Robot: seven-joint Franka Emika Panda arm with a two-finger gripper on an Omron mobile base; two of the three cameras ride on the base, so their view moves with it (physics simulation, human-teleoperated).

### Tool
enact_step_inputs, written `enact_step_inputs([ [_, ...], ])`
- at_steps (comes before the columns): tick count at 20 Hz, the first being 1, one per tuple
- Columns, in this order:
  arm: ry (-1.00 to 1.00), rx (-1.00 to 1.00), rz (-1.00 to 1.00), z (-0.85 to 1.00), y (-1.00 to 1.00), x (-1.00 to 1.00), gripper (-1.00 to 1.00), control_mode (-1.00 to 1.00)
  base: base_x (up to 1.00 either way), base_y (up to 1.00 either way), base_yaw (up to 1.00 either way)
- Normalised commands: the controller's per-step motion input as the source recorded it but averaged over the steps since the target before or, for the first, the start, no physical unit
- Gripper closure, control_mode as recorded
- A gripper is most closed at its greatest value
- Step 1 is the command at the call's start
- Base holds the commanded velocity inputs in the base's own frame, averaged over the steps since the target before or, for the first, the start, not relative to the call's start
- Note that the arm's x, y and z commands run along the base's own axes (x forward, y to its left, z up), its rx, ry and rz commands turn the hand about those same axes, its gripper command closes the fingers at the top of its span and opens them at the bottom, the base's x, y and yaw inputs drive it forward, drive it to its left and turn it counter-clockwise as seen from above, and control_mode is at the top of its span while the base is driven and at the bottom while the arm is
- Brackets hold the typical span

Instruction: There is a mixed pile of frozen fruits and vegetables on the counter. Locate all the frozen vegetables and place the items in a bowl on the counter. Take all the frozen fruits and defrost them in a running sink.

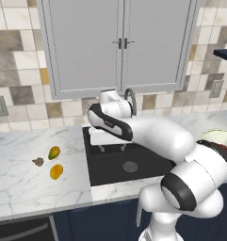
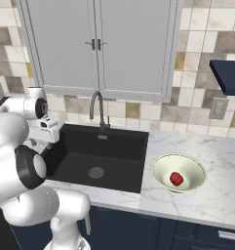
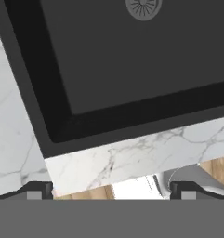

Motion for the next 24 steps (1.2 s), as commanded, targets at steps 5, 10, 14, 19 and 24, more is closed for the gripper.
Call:
enact_step_inputs([
  [5, 0.04, 0.08, 0.15, -0.01, 0.27, 0.08, -1.00, -1.00, 0.00, 0.00, 0.00],
  [10, 0.00, 0.04, 0.15, -0.14, 0.32, 0.03, -1.00, -1.00, 0.00, 0.00, 0.00],
  [14, -0.02, 0.02, 0.13, -0.14, 0.36, 0.03, -1.00, -1.00, 0.00, 0.00, 0.00],
  [19, -0.07, 0.04, 0.12, -0.10, 0.33, 0.05, -1.00, -1.00, 0.00, 0.00, 0.00],
  [24, -0.06, 0.01, 0.08, -0.05, 0.42, 0.12, -1.00, -1.00, 0.00, 0.00, 0.00],
])
